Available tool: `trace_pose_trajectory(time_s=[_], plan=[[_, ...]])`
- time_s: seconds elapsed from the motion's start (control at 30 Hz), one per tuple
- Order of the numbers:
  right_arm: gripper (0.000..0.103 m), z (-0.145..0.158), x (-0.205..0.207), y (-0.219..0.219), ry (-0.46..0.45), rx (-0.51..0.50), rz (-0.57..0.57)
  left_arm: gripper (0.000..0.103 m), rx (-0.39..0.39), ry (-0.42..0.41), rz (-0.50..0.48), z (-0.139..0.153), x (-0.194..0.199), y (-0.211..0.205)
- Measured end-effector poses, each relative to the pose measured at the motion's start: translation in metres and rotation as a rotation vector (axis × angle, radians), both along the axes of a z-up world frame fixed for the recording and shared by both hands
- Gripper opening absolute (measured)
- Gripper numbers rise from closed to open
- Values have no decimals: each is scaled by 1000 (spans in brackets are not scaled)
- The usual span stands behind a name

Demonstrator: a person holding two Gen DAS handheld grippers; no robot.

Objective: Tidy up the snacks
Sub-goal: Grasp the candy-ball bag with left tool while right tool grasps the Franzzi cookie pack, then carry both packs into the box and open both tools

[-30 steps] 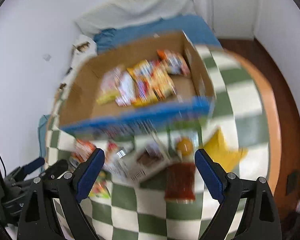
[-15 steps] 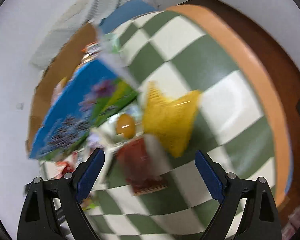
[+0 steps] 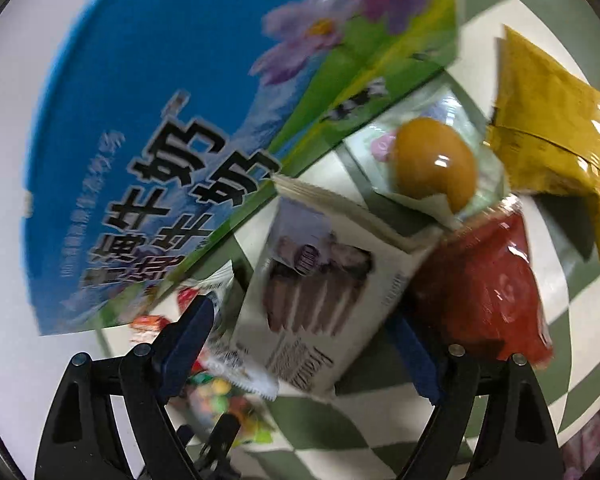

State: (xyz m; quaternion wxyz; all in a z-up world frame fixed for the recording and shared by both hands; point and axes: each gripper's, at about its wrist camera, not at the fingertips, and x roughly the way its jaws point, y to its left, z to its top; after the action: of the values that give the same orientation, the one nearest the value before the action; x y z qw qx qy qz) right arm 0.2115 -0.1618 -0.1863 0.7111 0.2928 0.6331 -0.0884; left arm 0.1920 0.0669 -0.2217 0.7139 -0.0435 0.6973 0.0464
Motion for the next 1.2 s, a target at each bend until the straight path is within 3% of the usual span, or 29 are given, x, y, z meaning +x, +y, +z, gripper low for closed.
trace_pose_trajectory(time_s=[0.03, 0.13, 0.3, 0.43, 0.47, 0.5, 0.57, 0.7, 0.87, 1.07, 1.2], plan=[[74, -1, 2, 5, 10, -44, 37, 97, 0, 2, -3, -1, -1, -1], [70, 2, 7, 19, -10, -100, 181, 97, -16, 2, -11, 1, -3, -3], [66, 7, -18, 43, 11, -237, 522, 97, -28, 26, -61, -8, 3, -10], [61, 6, -37, 50, 37, -298, 657, 95, -65, 66, -73, -23, 12, -20], [61, 5, -40, 51, 40, -304, 673, 84, -78, 59, -58, -25, 14, -19], [61, 4, -43, 52, 46, -311, 688, 64, -79, 53, -54, -26, 14, -18], [61, 2, -50, 53, 46, -330, 711, 50, -67, 47, -71, -24, 12, -19], [60, -1, -66, 65, 54, -320, 766, 48, -62, 44, -112, -17, -12, -21], [59, -8, -105, 61, 91, -259, 804, 48, -86, 105, -125, -29, -60, -30], [62, -14, -93, 32, 71, -159, 587, 50, -77, 119, -65, -45, -52, -31], [64, -24, -80, 26, 64, -163, 515, 50, -68, 115, -67, -49, -47, -32]])
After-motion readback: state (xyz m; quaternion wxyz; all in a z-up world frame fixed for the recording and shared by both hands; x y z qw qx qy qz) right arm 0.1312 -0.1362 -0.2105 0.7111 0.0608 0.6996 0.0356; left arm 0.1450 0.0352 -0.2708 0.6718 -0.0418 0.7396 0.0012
